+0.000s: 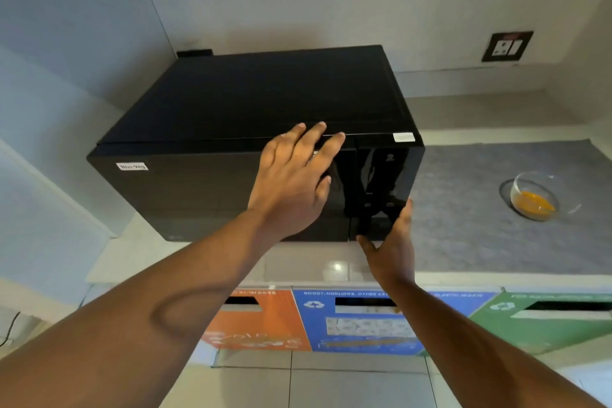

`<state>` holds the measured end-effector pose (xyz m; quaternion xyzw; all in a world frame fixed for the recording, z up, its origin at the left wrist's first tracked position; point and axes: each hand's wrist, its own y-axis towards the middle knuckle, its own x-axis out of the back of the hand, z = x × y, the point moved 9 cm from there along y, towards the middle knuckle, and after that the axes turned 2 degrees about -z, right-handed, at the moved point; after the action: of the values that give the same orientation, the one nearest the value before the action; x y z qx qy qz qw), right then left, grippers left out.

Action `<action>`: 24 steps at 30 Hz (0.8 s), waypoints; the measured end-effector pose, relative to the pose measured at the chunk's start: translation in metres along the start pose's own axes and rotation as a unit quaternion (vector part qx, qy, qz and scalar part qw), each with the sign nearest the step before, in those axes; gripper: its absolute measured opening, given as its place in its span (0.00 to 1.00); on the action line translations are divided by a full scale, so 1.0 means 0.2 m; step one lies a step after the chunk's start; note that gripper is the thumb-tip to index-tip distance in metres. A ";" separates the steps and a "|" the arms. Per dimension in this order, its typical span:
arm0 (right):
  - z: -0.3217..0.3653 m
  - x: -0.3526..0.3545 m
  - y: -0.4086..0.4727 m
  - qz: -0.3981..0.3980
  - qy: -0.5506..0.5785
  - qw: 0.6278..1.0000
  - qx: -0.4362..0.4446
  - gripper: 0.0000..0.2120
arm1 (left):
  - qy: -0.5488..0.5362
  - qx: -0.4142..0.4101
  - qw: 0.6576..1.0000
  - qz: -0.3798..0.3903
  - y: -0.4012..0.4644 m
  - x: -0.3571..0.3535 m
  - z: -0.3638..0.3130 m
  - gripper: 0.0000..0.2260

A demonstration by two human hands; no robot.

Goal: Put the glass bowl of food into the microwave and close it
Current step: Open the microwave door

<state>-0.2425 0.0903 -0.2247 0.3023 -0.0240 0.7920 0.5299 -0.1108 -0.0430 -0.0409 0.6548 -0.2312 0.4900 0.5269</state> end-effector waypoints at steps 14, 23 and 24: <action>0.03 -0.02 -0.01 -0.069 -0.037 0.997 -0.010 0.56 | 0.024 -0.004 1.000 0.007 -0.07 0.04 -0.03 0.30; 0.06 0.05 -0.03 0.049 -0.046 0.998 -0.011 0.62 | -0.010 0.015 0.999 0.035 -0.15 0.08 -0.04 0.26; 0.09 0.08 -0.03 0.054 -0.054 0.997 0.008 0.61 | -0.017 0.017 0.999 0.035 -0.16 0.09 -0.04 0.26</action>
<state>-0.2332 0.0995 -0.2039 0.3466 -0.0627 0.8025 0.4817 -0.0801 -0.0209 -0.0409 0.6634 -0.2541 0.5012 0.4942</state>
